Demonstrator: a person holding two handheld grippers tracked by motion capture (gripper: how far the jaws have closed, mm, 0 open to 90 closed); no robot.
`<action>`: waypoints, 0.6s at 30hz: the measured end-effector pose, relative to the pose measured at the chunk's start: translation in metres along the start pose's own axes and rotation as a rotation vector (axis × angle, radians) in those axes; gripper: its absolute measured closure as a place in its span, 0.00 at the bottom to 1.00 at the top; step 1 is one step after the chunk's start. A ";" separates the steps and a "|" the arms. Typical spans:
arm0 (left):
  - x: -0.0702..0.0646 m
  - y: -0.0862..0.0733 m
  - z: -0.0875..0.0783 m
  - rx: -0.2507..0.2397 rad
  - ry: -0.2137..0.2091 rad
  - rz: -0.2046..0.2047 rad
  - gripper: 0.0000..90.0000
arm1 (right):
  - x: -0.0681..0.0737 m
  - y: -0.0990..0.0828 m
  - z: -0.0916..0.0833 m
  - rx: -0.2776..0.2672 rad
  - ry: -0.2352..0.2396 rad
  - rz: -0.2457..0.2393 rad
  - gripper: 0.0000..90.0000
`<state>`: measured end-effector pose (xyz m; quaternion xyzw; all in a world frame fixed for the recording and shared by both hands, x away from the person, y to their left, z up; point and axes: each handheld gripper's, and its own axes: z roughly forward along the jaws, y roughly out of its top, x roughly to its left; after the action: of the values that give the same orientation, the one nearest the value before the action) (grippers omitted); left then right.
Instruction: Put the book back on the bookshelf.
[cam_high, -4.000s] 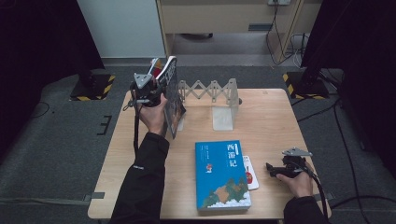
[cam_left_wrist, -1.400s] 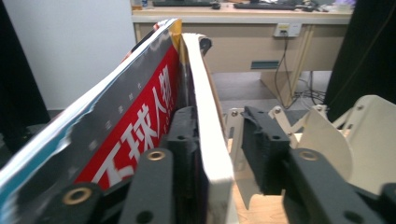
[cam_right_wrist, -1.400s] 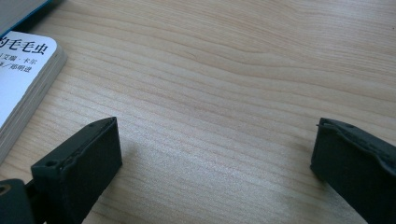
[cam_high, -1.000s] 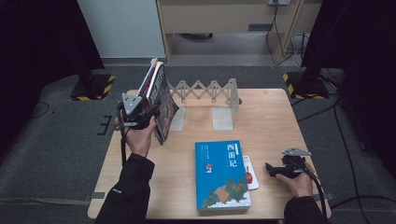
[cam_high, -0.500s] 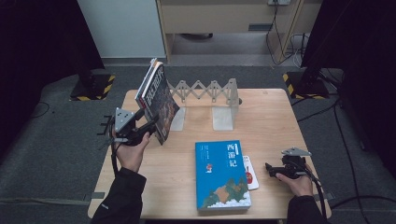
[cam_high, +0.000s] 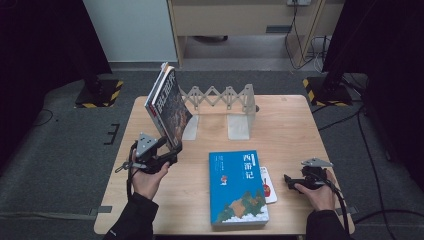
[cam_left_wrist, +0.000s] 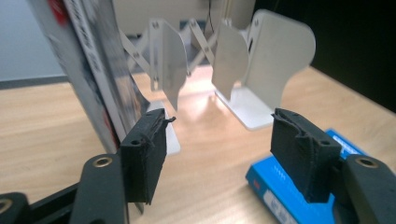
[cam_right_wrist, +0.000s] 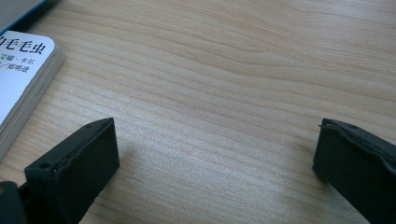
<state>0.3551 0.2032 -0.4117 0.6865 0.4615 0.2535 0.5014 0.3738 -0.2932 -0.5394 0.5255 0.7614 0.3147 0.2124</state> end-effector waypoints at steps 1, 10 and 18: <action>-0.001 -0.002 0.001 0.007 -0.006 0.004 0.38 | 0.000 0.000 0.000 0.001 0.001 -0.002 0.00; -0.014 -0.025 0.016 0.085 -0.051 0.078 0.35 | 0.004 0.003 -0.003 0.018 0.006 -0.008 0.10; -0.023 -0.046 0.032 0.183 -0.121 0.045 0.33 | 0.014 0.010 -0.010 0.022 0.031 -0.053 0.20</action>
<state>0.3537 0.1718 -0.4629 0.7537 0.4361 0.1796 0.4577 0.3685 -0.2807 -0.5252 0.5026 0.7815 0.3087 0.2032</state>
